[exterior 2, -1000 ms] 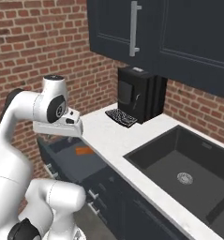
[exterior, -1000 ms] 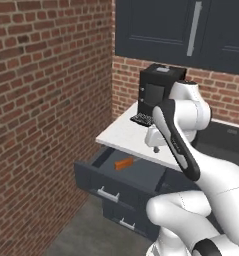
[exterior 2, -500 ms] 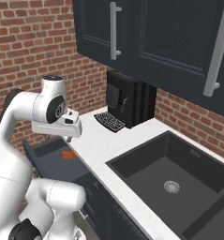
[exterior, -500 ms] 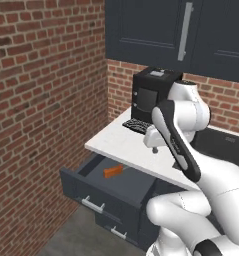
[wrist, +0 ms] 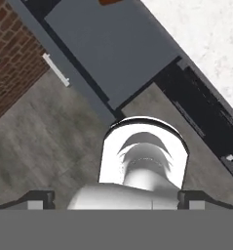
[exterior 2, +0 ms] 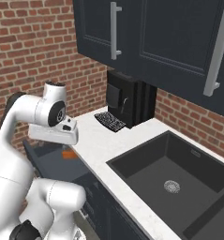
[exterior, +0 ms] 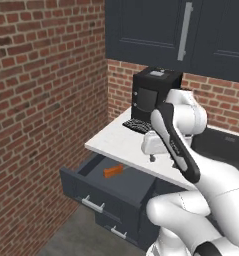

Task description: Pick up the knife from the drawer and place it on the cutting board. Then place the meat from the plate to the cutting board.

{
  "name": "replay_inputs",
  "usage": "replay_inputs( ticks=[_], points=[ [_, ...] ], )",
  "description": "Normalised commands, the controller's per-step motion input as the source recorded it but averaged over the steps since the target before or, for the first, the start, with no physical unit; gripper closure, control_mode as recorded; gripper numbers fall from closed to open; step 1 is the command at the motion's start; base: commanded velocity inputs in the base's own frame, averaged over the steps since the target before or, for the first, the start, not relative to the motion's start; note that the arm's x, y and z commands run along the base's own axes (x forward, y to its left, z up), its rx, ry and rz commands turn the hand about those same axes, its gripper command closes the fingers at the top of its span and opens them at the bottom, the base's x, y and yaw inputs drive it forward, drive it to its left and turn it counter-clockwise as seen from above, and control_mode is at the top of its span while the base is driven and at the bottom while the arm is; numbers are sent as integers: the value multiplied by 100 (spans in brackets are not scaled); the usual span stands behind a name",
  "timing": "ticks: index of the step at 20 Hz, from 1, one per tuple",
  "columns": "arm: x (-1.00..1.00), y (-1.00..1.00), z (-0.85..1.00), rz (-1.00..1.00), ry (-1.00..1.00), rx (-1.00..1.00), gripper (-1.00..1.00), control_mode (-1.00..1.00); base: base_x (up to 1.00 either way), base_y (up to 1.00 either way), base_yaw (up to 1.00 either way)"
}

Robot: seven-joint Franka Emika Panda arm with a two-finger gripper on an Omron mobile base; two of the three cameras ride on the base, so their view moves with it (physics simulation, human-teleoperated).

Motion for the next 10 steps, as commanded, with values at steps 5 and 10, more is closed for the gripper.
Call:
replay_inputs(
  ticks=[5,10],
  points=[
    [7,63,-100,0,32,3,-100,-100,0,0,0],
    [28,56,-96,1,11,3,-100,-100,0,0,0]
  ],
)
